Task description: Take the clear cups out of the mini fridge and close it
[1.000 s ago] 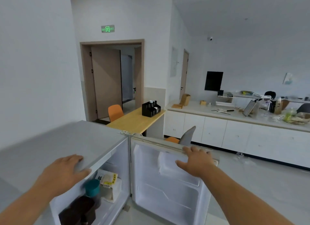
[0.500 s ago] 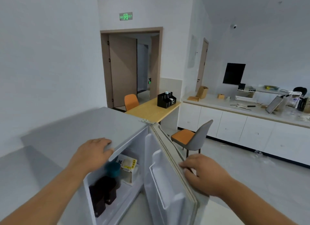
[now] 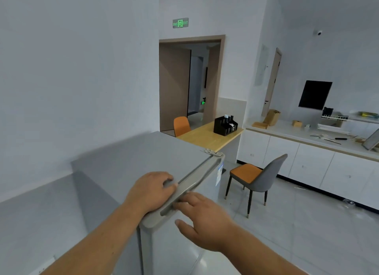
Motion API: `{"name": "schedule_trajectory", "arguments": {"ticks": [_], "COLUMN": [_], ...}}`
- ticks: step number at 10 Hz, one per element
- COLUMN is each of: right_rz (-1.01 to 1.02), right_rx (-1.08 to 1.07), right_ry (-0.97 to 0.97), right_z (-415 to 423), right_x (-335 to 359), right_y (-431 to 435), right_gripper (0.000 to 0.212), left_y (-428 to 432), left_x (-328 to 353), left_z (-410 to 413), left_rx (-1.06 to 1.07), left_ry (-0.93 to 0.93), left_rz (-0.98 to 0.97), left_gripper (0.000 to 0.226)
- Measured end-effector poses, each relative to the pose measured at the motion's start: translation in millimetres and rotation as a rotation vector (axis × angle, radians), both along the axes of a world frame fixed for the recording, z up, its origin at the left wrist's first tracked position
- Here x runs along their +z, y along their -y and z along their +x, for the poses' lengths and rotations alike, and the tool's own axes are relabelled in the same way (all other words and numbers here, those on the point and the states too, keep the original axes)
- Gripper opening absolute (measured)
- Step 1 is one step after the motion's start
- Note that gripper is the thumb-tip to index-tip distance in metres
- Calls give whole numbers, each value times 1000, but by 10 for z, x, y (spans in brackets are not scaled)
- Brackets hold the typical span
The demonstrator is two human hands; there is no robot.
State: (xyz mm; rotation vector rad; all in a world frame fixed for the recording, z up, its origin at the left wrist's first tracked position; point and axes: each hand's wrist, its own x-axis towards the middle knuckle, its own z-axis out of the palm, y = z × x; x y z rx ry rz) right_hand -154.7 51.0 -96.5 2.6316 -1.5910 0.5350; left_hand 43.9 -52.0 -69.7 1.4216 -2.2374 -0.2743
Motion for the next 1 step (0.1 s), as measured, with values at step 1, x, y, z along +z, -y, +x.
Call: {"name": "schedule_trajectory", "arguments": {"ticks": [1], "right_rz": [-68], "right_rx": [-219], "right_ry": [21], "right_z": [-126], "right_x": [126], "right_y": [81], "right_gripper": [60], "left_y": [-80], "left_x": [-14], "left_z": [-68], "left_rx": [6], "left_ry": [29], "left_rz": [-112], "left_gripper": [63]}}
